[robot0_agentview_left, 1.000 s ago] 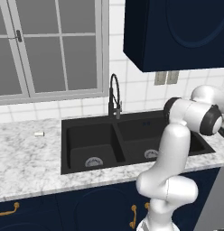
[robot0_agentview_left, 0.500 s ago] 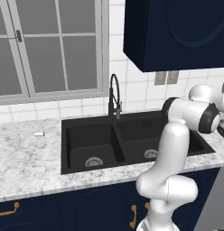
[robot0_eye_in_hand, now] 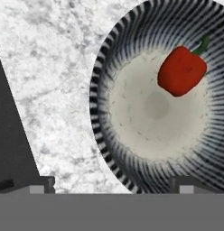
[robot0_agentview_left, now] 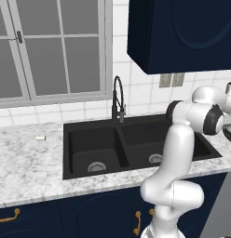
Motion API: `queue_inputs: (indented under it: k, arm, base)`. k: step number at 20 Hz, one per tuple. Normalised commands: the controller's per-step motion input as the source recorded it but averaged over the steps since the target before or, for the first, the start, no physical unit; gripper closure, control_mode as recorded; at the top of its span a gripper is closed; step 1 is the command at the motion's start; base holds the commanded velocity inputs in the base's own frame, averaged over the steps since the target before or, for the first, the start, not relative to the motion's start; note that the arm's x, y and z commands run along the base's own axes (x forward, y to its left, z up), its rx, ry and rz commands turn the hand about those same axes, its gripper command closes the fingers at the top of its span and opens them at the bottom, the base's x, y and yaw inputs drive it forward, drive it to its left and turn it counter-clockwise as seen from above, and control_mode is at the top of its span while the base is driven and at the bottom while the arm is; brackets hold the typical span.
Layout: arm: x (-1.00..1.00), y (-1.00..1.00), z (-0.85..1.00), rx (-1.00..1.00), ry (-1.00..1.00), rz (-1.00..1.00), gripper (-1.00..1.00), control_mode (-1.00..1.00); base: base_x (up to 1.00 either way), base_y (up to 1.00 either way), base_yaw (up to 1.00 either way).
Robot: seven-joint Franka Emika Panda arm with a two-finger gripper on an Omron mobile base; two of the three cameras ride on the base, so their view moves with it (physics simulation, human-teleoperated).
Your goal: Pick the bell pepper from the sink and place it in the bowl. Then pick the bowl and place it in the microwave. Then close the microwave door and press the start button.
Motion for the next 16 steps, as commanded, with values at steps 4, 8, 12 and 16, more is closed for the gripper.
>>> queue_inputs:
  k: [4, 8, 12, 16]
  arm:
    - [0.19, 0.0, -0.22, 0.08, 0.08, 0.06, -1.0, -1.0]
    - [0.31, 0.0, -0.11, 0.0, 0.02, 0.03, -1.0, -1.0]
    - [0.26, -0.08, -0.14, 0.0, 0.03, 0.04, -1.0, -1.0]
    - [0.02, -0.12, -0.29, 0.01, 0.0, 0.04, -1.0, -1.0]
  base:
    - [0.0, 0.0, 0.0]
    - [0.0, 0.0, 0.0]
    - [0.0, 0.0, 0.0]
    - [0.0, 0.0, 0.0]
